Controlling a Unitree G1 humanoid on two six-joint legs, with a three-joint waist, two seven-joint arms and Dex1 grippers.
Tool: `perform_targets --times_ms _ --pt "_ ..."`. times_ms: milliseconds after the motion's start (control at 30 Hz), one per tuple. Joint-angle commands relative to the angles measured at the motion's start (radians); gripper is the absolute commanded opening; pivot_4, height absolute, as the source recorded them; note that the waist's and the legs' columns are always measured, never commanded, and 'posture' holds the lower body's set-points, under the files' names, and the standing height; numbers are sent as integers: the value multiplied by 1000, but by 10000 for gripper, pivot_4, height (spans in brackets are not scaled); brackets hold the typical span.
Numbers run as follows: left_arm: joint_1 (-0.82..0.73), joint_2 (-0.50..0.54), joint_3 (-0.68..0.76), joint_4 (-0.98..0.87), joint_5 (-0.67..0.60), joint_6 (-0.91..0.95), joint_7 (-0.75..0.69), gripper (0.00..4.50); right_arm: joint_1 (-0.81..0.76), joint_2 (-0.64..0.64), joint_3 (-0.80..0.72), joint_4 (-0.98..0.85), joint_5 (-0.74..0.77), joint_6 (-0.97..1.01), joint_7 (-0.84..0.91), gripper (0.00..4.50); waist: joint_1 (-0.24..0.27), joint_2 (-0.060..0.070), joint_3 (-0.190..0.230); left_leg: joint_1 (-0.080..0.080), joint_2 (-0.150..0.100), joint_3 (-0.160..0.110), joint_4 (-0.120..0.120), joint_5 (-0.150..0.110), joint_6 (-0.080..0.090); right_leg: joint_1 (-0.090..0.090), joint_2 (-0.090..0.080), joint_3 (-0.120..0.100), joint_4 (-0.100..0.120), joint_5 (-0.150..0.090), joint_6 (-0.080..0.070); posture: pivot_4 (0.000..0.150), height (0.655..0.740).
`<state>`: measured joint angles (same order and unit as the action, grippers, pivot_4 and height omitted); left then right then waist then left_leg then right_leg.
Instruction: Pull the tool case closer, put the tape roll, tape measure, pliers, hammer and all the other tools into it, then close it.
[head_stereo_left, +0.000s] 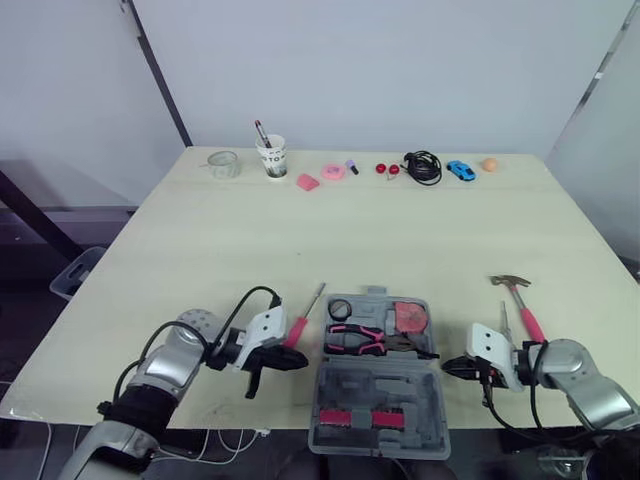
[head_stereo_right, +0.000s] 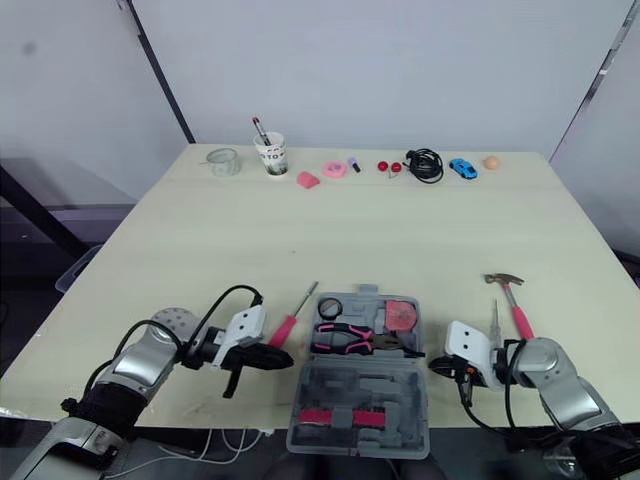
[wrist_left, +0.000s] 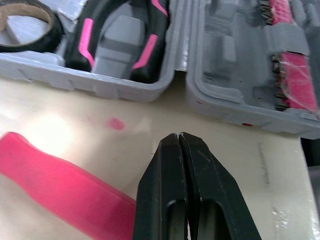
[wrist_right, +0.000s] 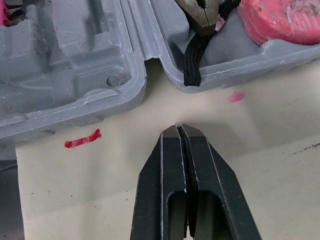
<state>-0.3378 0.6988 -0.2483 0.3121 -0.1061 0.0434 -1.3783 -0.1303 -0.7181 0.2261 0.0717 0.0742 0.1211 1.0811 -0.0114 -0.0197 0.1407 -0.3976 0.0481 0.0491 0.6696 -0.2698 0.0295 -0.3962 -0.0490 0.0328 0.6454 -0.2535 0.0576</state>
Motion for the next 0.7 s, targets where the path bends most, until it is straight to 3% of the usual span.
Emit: perform_targets --times_ms 33,700 --pt "-3 -10 -10 8 19 -13 19 932 -10 11 6 6 -8 -9 -4 130 0 0 0 0 0 0 0 0 0 0 0 0 0 0 0 1500 7400" --pt "-10 -84 -56 -42 71 55 88 932 -7 41 7 -10 -2 -1 -11 130 3 0 -1 1 0 0 1 0 0 0 0 0 1 0 0 1500 7400"
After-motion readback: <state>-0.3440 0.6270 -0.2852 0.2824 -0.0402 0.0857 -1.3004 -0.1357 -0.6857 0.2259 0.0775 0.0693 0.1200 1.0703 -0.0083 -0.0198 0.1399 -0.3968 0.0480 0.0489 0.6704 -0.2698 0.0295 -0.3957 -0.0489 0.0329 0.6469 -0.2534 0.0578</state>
